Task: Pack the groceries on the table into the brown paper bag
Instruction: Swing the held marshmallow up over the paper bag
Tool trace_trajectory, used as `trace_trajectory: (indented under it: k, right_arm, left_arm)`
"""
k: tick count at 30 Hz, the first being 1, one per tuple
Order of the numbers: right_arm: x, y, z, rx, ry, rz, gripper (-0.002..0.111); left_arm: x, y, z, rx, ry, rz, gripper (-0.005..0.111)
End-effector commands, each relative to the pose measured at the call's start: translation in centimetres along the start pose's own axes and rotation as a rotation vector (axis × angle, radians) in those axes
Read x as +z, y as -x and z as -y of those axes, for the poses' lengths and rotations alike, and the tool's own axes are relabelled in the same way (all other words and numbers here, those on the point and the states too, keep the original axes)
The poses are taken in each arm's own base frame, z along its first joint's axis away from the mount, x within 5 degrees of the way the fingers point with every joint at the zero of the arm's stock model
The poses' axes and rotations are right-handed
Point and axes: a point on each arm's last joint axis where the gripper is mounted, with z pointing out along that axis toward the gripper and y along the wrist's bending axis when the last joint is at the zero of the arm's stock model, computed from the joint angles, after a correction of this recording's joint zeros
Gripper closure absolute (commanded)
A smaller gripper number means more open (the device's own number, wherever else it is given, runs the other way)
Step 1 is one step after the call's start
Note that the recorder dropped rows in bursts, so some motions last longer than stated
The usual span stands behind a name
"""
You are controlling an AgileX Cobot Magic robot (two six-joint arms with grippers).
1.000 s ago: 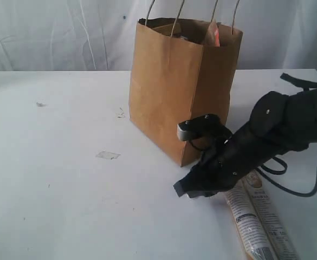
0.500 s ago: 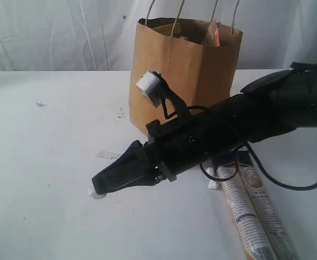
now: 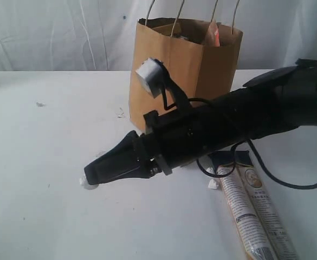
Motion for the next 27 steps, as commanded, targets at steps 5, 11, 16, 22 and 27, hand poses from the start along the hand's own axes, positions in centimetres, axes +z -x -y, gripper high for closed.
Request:
trace_trajectory:
  k: [5, 11, 16, 22, 27]
  right_arm:
    - [-0.4, 1.2, -1.5, 0.067, 0.047, 0.104, 0.108]
    - [-5.4, 2.9, -6.1, -0.197, -0.019, 0.251, 0.108]
    - [-12.7, 5.4, -3.3, -0.147, -0.815, 0.649, 0.108]
    - [-14.4, 5.5, -2.4, -0.108, -1.01, 0.727, 0.108]
    - [-14.9, 6.8, -3.4, -0.189, -1.035, 0.739, 0.108]
  left_arm:
    - [0.0, -0.1, 0.0, -0.005, -0.001, 0.004, 0.107]
    - [0.0, -0.1, 0.0, -0.005, -0.001, 0.004, 0.107]
    - [0.0, -0.1, 0.0, -0.005, -0.001, 0.004, 0.107]
    - [0.0, -0.1, 0.0, -0.005, -0.001, 0.004, 0.107]
    - [0.0, -0.1, 0.0, -0.005, -0.001, 0.004, 0.107]
